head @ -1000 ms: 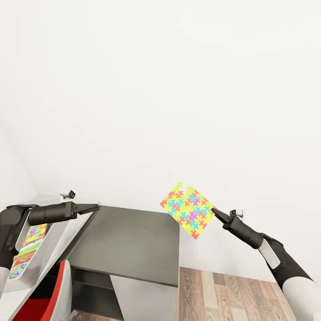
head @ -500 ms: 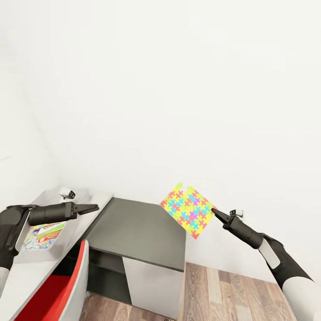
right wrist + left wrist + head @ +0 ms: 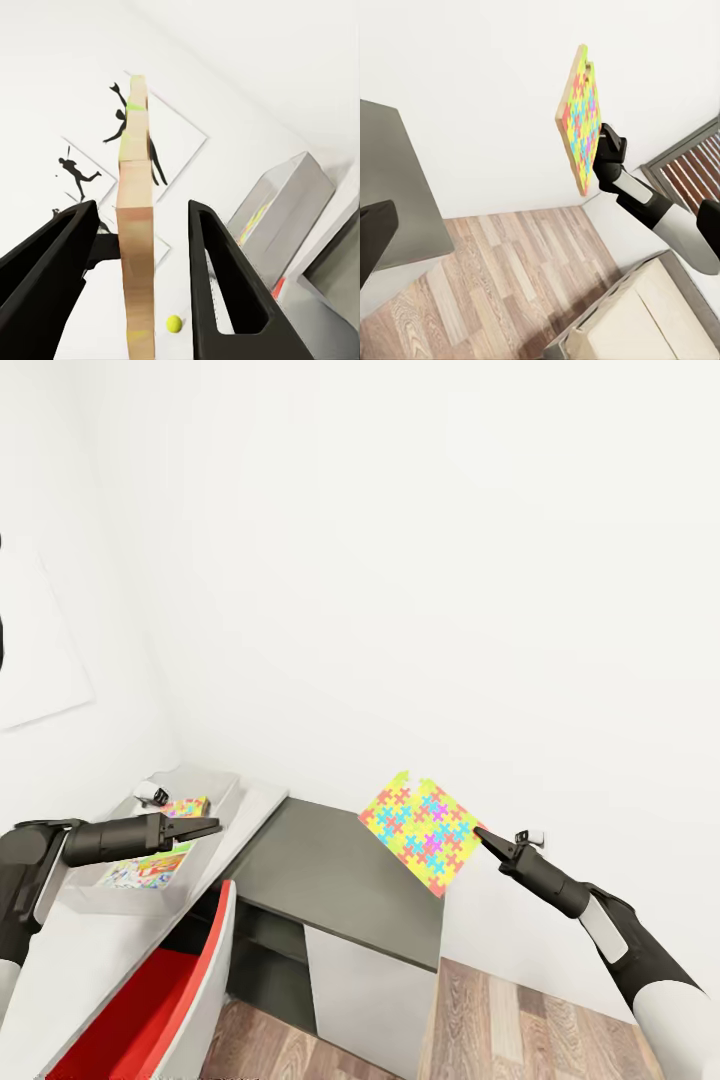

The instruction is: Put all the toys in the child's room - the three board games (two on the bed and one on the table), the two jigsaw puzzles on the table, and the tennis ball on the table - inside the toy box on the table in the child's room.

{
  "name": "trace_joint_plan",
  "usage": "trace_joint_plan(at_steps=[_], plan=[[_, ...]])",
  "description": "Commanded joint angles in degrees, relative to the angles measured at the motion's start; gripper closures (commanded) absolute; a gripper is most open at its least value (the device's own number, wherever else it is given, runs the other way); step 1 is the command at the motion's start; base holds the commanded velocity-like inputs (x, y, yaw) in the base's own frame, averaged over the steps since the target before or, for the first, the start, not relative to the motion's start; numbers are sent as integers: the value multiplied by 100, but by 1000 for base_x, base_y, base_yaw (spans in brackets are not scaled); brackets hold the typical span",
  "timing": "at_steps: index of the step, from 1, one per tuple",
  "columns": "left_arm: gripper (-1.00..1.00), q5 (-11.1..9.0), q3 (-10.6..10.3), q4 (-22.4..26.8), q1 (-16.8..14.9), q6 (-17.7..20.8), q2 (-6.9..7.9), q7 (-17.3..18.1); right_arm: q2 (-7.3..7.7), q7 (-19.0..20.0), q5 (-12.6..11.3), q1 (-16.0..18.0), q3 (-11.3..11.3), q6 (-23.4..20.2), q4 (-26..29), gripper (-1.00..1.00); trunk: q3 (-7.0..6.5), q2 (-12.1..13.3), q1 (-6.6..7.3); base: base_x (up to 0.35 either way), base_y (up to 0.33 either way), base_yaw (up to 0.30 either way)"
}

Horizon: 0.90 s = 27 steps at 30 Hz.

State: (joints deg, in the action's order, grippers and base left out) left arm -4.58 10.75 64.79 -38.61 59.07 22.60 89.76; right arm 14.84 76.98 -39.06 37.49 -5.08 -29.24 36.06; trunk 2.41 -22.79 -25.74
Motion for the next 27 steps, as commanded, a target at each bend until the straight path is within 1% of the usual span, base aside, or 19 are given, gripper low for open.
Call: trace_joint_plan(at_steps=[1, 12, 17, 24, 27], plan=[[-100, 7, -2, -2, -7, 61, -1, 24, 2, 7, -20, 4, -1, -55, 3, 100, 8, -13, -4, 0, 82, 235], [-100, 2, 6, -2, -3, 61, 39, 24, 2, 1, 0, 4, 10, -55, 6, 100, -56, -13, -4, 0, 11, 235], [-100, 0, 15, -3, 56, 61, 42, 24, 2, 9, 9, 4, 8, -55, 6, 100, -85, -13, -4, 0, 0, 235], [-100, -1, 46, -10, 72, 55, 47, 24, 2, -7, 31, 4, 7, -61, 6, 100, -125, -13, -4, 0, 78, 235], [-100, 0, 52, -11, 71, -11, 47, 24, 2, -9, 36, 4, 7, -63, 6, 100, -142, -13, -4, 0, 11, 235]])
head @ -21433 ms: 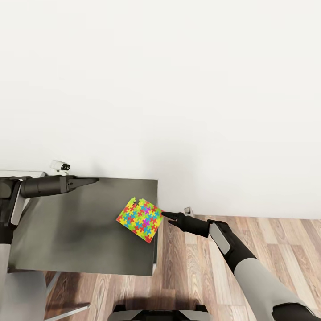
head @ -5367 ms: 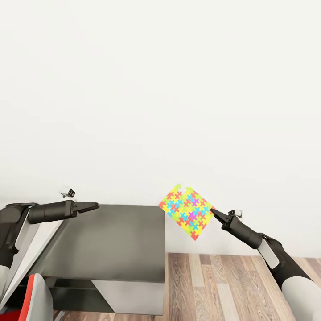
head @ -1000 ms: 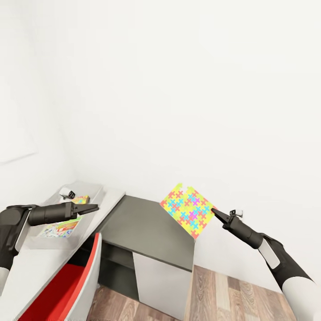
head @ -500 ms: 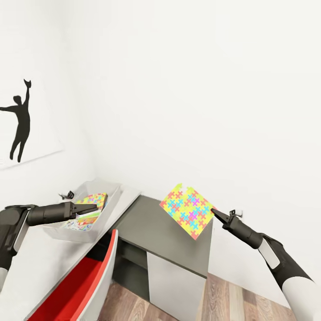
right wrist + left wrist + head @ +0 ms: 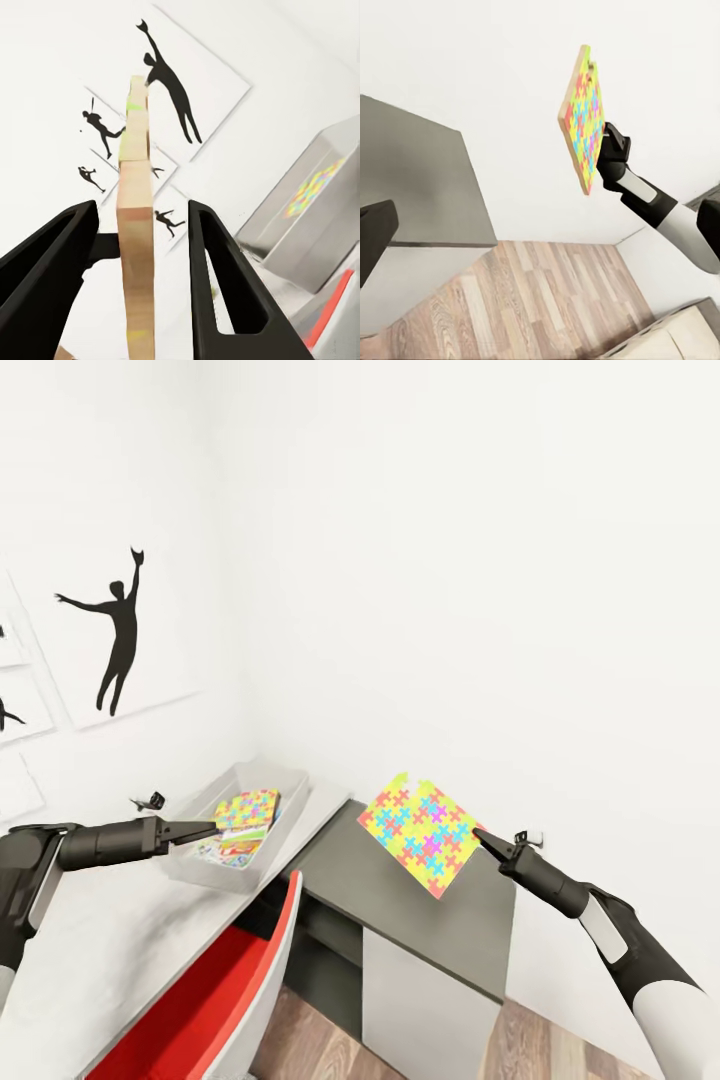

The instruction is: Put all the toys in the child's room - the three board games (two on the bed and one on the table), the two jigsaw puzzles on the table, and the tennis ball on the table - inside the toy box on the table in the child's room.

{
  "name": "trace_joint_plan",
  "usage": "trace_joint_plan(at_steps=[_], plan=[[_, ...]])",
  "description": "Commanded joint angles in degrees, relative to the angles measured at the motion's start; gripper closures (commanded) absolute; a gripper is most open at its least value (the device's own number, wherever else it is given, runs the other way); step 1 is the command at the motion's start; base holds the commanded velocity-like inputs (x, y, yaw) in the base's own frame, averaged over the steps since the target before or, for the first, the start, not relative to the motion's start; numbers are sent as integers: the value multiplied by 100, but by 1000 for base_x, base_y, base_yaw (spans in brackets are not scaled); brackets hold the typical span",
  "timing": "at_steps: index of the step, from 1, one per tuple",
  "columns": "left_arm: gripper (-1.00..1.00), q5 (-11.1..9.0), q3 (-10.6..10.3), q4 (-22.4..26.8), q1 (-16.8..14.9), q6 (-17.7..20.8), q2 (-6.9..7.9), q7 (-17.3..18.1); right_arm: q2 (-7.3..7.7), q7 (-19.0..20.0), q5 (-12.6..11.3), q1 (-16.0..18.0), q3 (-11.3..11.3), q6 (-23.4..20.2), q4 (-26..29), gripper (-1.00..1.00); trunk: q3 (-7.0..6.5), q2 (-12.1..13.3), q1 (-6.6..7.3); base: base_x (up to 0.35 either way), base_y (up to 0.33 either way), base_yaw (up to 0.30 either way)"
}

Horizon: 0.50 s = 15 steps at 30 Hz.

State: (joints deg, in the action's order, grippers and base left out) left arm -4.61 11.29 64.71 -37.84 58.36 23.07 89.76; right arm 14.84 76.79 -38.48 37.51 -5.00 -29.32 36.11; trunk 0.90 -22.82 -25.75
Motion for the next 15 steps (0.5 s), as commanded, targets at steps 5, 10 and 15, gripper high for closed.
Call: trace_joint_plan(at_steps=[5, 10, 15], plan=[[-100, 3, -7, -2, -4, 37, -3, 24, 2, 6, -20, 2, -1, -56, 1, 100, -20, -10, -3, 48, 47, 235], [-100, 1, 3, -3, -4, 31, -3, 24, 2, 1, -20, 2, -1, -57, 1, 100, -49, -10, -3, 111, 94, 235], [-100, 4, 5, -6, -4, 28, 2, 24, 2, -21, -20, 2, -1, -57, 1, 100, -77, -10, -3, 21, 20, 235]])
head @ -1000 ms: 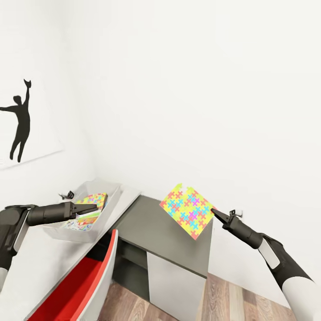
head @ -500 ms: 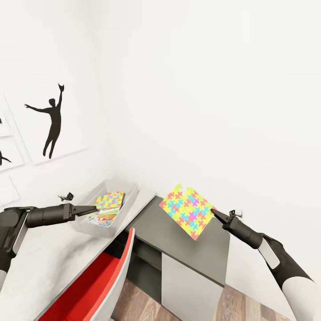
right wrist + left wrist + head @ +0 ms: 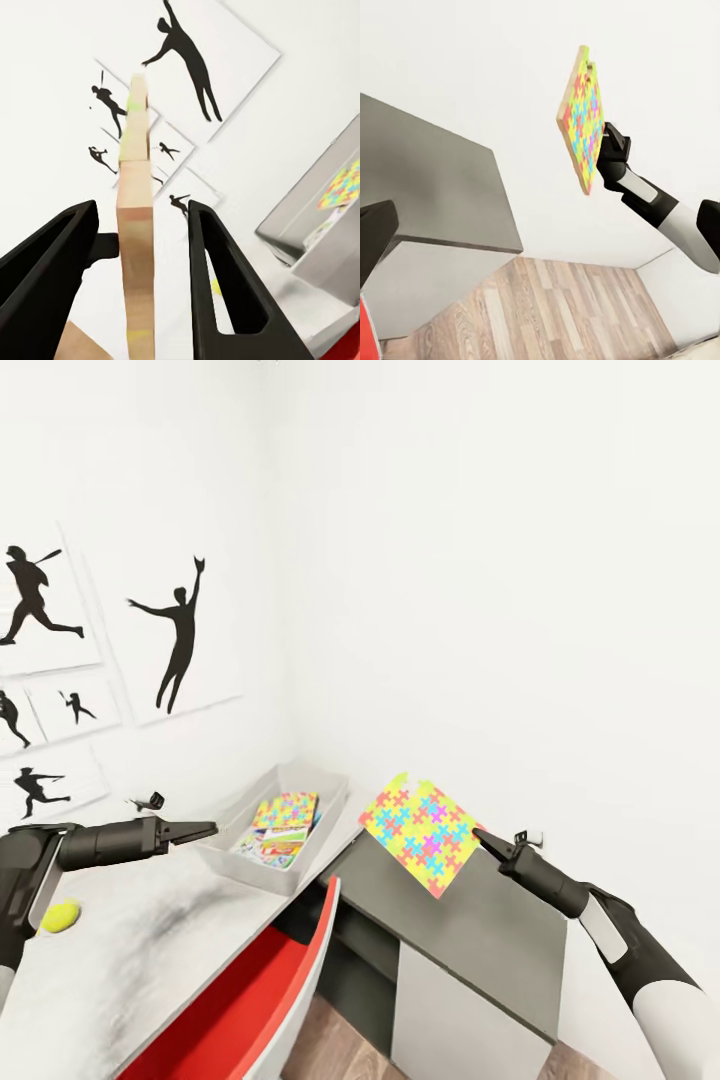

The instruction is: Put all the toys in the child's room - the three board games (two on the bed and one on the table), the two jigsaw puzzles on the table, and the tennis ball on the table - inside the toy box on the table in the child's room.

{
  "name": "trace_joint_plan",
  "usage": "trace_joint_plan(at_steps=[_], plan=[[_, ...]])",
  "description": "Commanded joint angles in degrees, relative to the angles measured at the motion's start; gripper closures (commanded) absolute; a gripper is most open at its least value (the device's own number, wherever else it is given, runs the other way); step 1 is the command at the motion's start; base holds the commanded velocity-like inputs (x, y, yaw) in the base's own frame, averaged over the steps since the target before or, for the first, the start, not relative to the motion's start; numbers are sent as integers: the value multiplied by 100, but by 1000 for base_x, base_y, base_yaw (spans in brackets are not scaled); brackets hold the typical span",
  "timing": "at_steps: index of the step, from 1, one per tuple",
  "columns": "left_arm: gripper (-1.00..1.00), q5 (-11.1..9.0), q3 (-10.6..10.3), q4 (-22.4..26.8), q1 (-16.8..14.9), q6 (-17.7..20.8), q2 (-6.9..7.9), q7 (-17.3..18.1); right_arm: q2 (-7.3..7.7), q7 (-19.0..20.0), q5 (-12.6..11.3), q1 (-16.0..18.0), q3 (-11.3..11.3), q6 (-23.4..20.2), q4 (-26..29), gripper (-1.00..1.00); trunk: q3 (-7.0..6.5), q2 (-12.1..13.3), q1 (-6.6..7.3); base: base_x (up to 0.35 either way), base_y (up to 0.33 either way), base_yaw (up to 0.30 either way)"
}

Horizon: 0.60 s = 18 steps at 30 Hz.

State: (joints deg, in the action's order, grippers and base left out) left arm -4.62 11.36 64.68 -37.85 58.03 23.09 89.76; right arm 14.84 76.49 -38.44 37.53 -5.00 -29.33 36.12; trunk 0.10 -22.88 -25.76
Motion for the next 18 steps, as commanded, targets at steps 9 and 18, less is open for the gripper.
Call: trace_joint_plan(at_steps=[9, 18], plan=[[-100, -3, 28, -29, -3, 59, 22, 24, 2, 7, -23, 0, -1, -56, 0, 100, -50, -4, -2, 8, 77, 235], [-100, 3, 423, -168, -3, 43, 85, 24, 10, 7, -23, 0, -1, -56, 0, 100, -102, -4, -2, 25, -27, 235]])
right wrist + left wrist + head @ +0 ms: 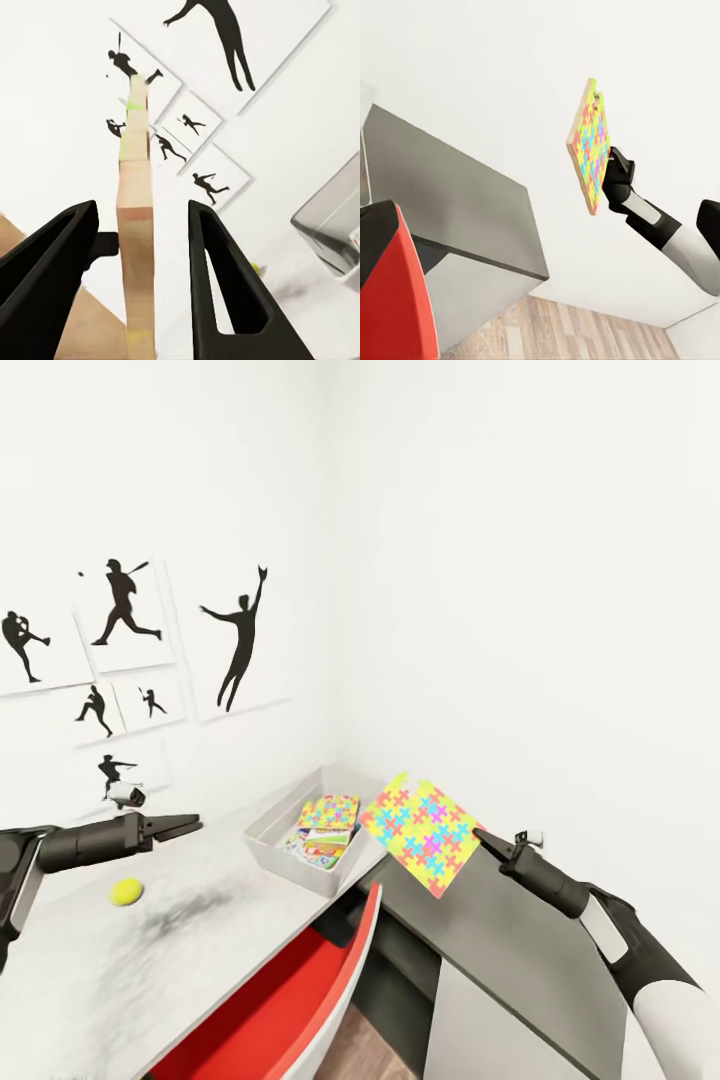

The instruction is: Put all the toys in the child's room - the three board games (two on the bed and one on the table), the two jigsaw puzzles on the table, and the tennis ball on the table - inside the toy box on the table in the child's room.

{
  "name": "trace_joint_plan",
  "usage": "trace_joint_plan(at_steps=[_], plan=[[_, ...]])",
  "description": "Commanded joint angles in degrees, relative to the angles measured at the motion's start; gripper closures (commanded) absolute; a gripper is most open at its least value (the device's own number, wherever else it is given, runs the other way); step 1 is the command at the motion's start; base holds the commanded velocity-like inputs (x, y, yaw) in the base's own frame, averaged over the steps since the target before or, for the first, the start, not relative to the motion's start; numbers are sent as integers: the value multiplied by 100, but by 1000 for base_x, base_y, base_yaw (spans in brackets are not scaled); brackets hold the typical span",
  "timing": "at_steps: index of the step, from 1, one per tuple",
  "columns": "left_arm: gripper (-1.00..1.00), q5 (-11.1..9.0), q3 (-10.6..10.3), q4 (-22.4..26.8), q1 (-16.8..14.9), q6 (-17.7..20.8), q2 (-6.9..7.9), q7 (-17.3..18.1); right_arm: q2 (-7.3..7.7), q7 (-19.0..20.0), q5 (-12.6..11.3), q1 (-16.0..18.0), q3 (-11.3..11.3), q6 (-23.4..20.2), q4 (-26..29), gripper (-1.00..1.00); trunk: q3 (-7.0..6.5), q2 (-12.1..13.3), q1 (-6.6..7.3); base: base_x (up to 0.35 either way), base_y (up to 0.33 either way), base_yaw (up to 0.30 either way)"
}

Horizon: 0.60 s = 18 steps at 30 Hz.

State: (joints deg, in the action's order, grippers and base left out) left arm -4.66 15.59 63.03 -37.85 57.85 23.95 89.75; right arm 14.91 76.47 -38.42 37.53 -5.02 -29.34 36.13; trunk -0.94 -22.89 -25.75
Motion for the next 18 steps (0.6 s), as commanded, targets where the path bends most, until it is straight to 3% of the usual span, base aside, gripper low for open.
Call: trace_joint_plan(at_steps=[1, 8, 18], plan=[[-100, 8, 15, -5, -3, 61, 2, 25, 2, 8, -25, 0, 1, -55, -1, 100, -4, -3, -3, 120, -156, 235], [-100, 15, 73, -18, -3, 60, 13, 25, 3, 8, -25, 0, 1, -55, -1, 100, -44, -3, -3, 105, -97, 235], [-100, 17, 76, -19, -3, 67, 14, 25, 3, 10, -25, 0, 1, -48, -1, 100, -101, -3, -3, 157, 77, 235]])
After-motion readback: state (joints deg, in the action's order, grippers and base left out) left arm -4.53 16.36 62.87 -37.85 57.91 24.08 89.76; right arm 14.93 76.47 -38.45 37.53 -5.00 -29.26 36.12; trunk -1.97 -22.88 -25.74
